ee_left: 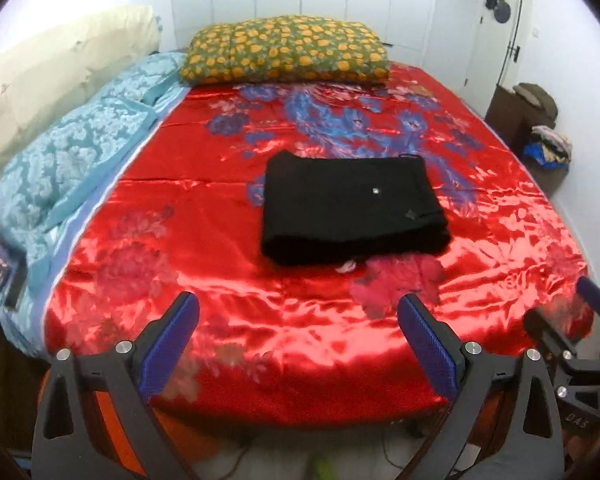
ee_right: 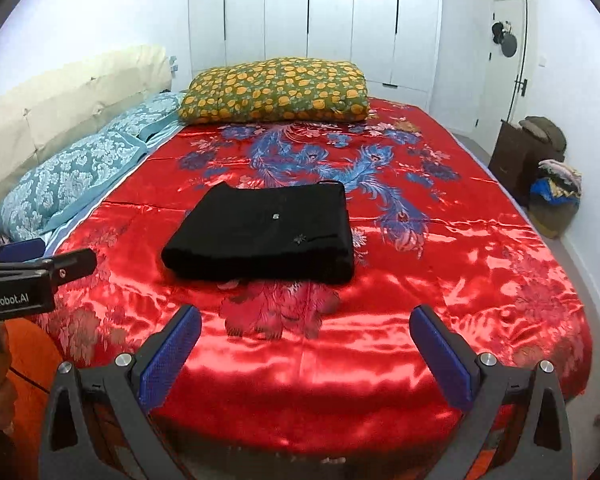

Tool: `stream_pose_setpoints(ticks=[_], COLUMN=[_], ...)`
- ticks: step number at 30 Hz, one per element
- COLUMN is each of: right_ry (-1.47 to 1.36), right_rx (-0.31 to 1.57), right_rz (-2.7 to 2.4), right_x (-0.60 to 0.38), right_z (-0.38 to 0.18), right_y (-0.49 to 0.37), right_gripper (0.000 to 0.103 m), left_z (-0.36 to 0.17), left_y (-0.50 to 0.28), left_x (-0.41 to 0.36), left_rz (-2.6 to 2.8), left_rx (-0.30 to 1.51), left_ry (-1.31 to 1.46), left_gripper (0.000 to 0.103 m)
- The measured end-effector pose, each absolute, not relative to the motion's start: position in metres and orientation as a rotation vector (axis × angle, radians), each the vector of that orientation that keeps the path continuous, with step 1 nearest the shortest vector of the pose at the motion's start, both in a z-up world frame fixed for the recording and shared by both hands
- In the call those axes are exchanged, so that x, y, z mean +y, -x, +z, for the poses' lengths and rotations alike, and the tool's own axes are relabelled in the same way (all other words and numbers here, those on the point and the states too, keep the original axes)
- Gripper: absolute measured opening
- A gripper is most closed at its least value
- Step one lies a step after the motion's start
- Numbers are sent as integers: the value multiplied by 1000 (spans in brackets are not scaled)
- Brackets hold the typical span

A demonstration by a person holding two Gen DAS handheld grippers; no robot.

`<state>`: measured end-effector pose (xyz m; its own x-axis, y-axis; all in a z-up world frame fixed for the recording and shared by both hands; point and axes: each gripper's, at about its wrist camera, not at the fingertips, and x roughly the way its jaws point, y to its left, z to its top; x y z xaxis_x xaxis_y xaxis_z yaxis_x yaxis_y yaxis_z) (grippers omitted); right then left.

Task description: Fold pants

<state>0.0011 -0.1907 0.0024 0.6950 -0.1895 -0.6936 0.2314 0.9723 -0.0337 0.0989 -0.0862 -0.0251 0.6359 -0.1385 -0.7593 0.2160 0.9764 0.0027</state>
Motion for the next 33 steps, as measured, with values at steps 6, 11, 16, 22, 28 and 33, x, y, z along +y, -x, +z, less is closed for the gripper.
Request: stream_pose_setpoints(ticks=[6, 11, 16, 22, 28, 33], right_ry=[-24, -5, 6, -2, -4, 17], right_rx=[747, 737, 735, 740, 762, 749], right_rz=[-282, -289, -281, -262, -215, -222], right_x=[-177, -169, -160, -156, -147, -143], right_z=[16, 26, 34, 45, 51, 55], right_y=[19, 25, 26, 27, 32, 32], right_gripper=[103, 103, 103, 103, 103, 103], left_z=[-21, -20, -16, -4, 3, 5], left_y=[-82, -71, -65, -60, -55, -53], left_x=[-82, -74, -71, -70, -74, -79], left_rz=[-181, -186, -177, -185, -203, -220], left_rx=[833, 853, 850, 846, 856, 852], left_ry=[-142, -122, -117, -116, -127, -139], left_gripper=[100, 100, 102, 102, 103, 102])
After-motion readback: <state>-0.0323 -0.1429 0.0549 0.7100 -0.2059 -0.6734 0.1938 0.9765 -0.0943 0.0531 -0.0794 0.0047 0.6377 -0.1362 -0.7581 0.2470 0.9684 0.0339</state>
